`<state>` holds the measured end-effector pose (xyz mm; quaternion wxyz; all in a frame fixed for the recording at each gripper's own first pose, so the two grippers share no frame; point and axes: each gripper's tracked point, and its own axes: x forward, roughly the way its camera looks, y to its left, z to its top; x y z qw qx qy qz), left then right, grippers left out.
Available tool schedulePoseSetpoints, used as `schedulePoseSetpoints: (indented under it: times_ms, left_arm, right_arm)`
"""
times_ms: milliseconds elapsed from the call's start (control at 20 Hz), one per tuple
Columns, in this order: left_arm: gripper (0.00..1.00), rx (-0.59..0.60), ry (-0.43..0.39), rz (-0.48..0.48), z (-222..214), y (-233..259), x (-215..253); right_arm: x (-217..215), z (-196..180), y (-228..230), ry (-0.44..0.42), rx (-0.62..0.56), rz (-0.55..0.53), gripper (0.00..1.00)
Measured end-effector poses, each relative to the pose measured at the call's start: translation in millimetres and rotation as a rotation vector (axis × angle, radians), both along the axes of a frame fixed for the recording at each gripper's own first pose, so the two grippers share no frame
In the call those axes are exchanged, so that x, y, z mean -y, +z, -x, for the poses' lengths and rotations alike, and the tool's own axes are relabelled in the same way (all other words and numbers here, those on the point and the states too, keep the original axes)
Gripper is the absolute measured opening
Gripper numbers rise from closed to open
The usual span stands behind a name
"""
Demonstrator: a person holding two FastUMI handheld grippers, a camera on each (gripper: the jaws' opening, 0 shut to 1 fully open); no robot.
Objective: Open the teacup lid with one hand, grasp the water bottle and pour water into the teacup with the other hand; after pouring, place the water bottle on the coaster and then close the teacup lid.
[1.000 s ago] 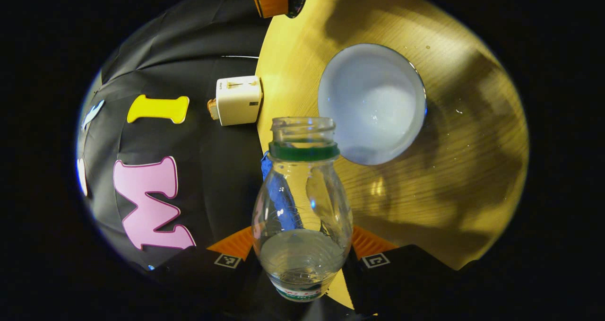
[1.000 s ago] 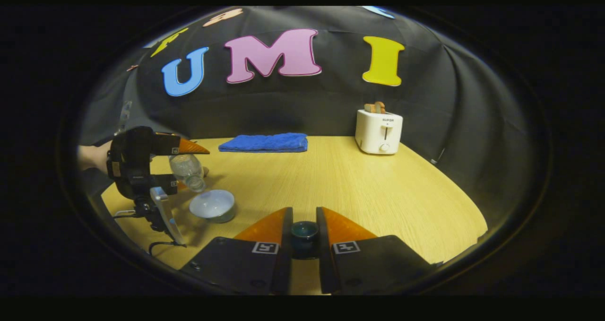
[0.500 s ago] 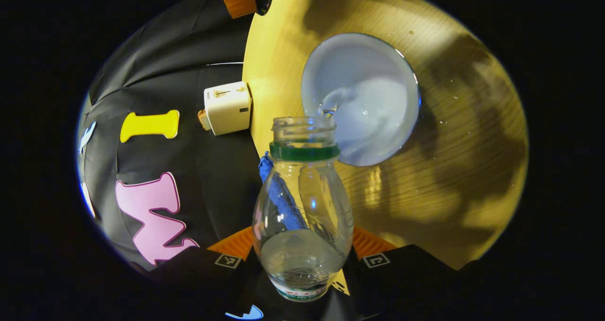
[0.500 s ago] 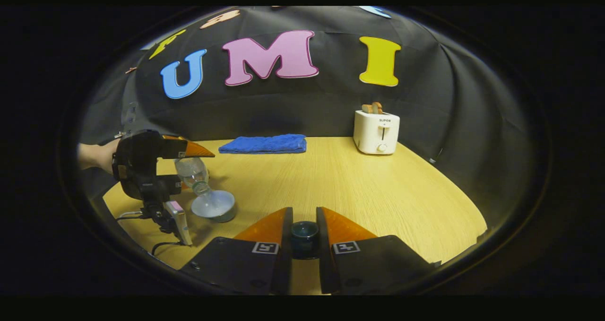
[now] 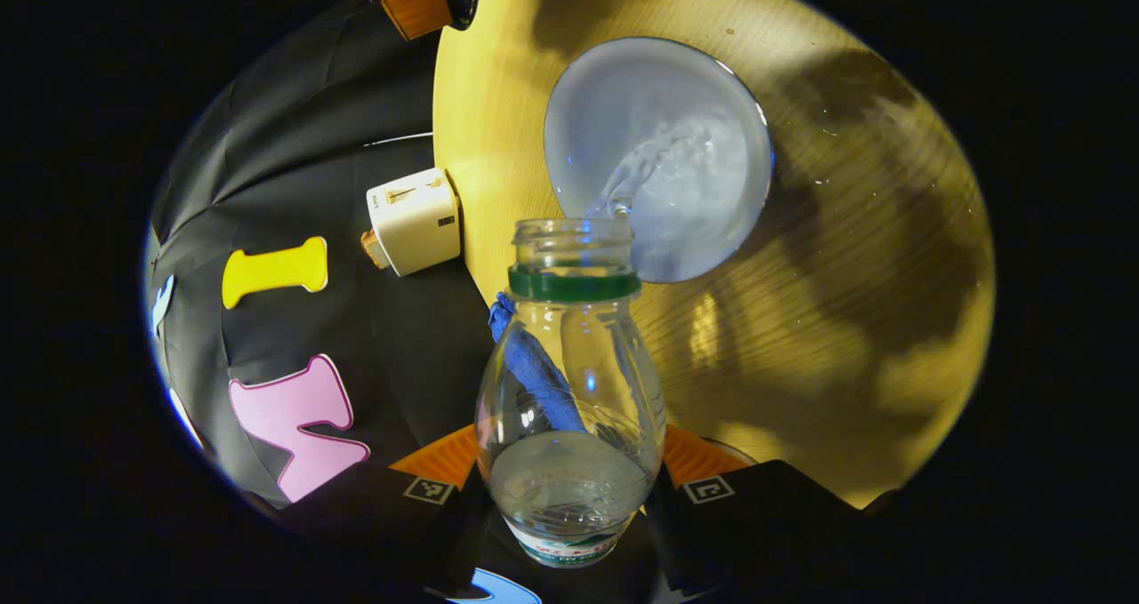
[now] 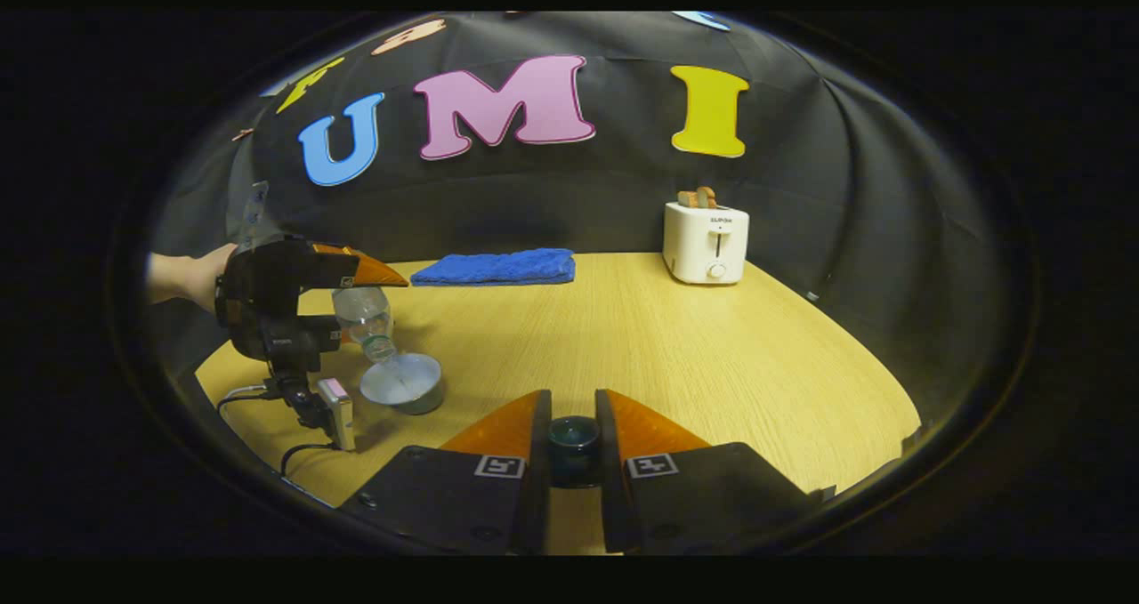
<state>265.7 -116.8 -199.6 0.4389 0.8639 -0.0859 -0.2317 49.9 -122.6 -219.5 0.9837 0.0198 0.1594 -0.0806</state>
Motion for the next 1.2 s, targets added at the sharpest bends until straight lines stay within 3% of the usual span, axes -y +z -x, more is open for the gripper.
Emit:
schedulePoseSetpoints:
  times_ms: [150,200,350,700,1000,1200]
  left_arm:
    - [0.78,0.012,-0.024,-0.028,-2.4,3.0,3.8]
    - [0.78,0.018,-0.032,-0.04,-2.3,3.9,4.7]
    - [0.78,0.035,-0.063,-0.07,-1.9,6.9,7.4]
    - [0.78,0.107,-0.146,-0.167,3.7,20.4,19.5]
    - [0.78,0.143,-0.157,-0.228,3.2,31.7,21.4]
    - [0.78,0.16,-0.179,-0.24,4.6,32.1,22.9]
  right_arm:
    - [-1.1,-0.3,-1.5,0.003,-0.001,0.005,0.32]
    - [-1.4,-0.4,-1.9,0.005,-0.003,0.006,0.27]
    - [-3.1,1.3,-1.5,0.009,-0.003,0.01,0.32]
    - [-6.8,2.3,2.1,0.007,0.005,0.006,0.22]
    - [-11.6,8.0,0.8,0.015,0.003,0.007,0.32]
    - [-13.4,10.3,0.8,0.019,-0.001,0.005,0.28]
